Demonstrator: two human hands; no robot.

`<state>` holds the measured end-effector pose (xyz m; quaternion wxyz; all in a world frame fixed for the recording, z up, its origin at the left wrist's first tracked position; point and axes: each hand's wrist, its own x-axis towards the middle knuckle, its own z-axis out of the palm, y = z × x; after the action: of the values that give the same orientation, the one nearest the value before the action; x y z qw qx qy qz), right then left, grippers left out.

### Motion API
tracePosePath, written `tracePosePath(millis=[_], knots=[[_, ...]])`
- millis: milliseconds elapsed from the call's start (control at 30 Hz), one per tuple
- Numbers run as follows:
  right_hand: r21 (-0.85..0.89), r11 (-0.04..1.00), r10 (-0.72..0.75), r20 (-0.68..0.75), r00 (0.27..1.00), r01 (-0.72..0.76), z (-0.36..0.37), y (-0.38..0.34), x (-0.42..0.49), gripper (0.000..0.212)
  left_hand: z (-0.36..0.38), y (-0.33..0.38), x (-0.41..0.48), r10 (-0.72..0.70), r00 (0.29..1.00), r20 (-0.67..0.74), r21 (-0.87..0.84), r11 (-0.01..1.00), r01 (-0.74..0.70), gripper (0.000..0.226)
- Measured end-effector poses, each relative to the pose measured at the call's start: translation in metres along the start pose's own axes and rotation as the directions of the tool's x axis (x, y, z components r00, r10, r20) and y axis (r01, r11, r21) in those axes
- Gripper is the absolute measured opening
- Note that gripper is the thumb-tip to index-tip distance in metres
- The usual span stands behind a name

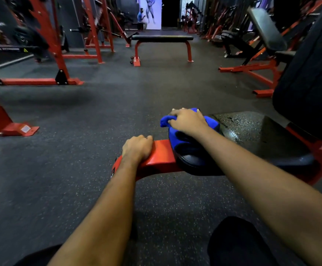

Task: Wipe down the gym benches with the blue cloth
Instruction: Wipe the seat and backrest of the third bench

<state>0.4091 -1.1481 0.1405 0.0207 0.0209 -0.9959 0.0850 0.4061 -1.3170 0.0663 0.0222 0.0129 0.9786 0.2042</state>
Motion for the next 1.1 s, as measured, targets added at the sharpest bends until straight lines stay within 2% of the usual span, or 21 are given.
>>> tracePosePath(millis=[100, 200, 300, 467, 600, 667, 767, 800, 867, 933, 967, 1067, 1100], knots=[[0.007, 0.992, -0.123, -0.054, 0.991, 0.124, 0.006, 0.007, -0.058, 0.039, 0.003, -0.002, 0.002, 0.014, 1.000, 0.006, 0.009, 1.000, -0.014, 0.050], [0.009, 0.986, -0.163, -0.102, 0.981, 0.164, 0.011, 0.017, -0.106, 0.040, 0.003, 0.000, 0.003, -0.011, 1.000, 0.011, -0.009, 1.000, 0.012, 0.050], [0.063, 0.992, -0.103, -0.101, 0.990, 0.110, 0.007, 0.018, -0.080, 0.037, 0.004, 0.001, 0.003, -0.039, 0.999, 0.007, -0.032, 0.999, 0.040, 0.050], [0.048, 0.999, 0.030, -0.099, 0.995, -0.025, 0.003, 0.023, -0.011, 0.034, 0.003, -0.001, 0.004, -0.025, 1.000, -0.001, -0.013, 1.000, 0.025, 0.051], [0.015, 1.000, -0.003, -0.108, 0.994, 0.004, 0.001, 0.032, -0.009, 0.032, 0.004, -0.003, 0.004, -0.008, 1.000, 0.011, -0.001, 1.000, 0.008, 0.051], [0.041, 0.996, 0.083, -0.092, 0.992, -0.080, -0.007, 0.049, -0.005, 0.027, 0.005, -0.003, 0.005, -0.012, 1.000, 0.005, -0.018, 1.000, 0.012, 0.051], [0.082, 0.956, 0.288, -0.099, 0.953, -0.281, -0.014, 0.067, 0.004, 0.023, 0.004, 0.000, 0.005, -0.032, 0.999, -0.011, -0.035, 0.999, 0.032, 0.051], [0.032, 0.962, 0.273, -0.095, 0.957, -0.271, -0.011, 0.065, 0.006, 0.028, 0.004, -0.001, 0.006, -0.035, 0.999, -0.011, -0.033, 0.999, 0.034, 0.051], [-0.035, 0.990, 0.131, -0.100, 0.986, -0.136, -0.004, 0.062, 0.000, 0.047, 0.005, -0.001, 0.007, -0.028, 0.999, -0.015, -0.026, 0.999, 0.028, 0.051], [-0.001, 1.000, 0.023, -0.057, 0.998, -0.023, -0.007, 0.071, -0.002, 0.051, 0.006, -0.001, 0.008, -0.033, 0.999, -0.017, -0.030, 0.999, 0.032, 0.051], [0.016, 0.999, 0.034, -0.027, 0.999, -0.033, -0.011, 0.077, 0.000, 0.049, 0.006, -0.002, 0.007, -0.038, 0.999, -0.021, -0.034, 0.999, 0.038, 0.052], [-0.006, 0.976, 0.219, -0.032, 0.975, -0.220, -0.011, 0.077, 0.010, 0.041, 0.007, -0.001, 0.007, -0.038, 0.999, -0.023, -0.022, 0.999, 0.037, 0.052], [-0.031, 0.978, 0.207, -0.057, 0.977, -0.209, -0.007, 0.070, 0.011, 0.041, 0.006, -0.001, 0.008, -0.031, 0.999, -0.026, -0.015, 0.999, 0.031, 0.052]])
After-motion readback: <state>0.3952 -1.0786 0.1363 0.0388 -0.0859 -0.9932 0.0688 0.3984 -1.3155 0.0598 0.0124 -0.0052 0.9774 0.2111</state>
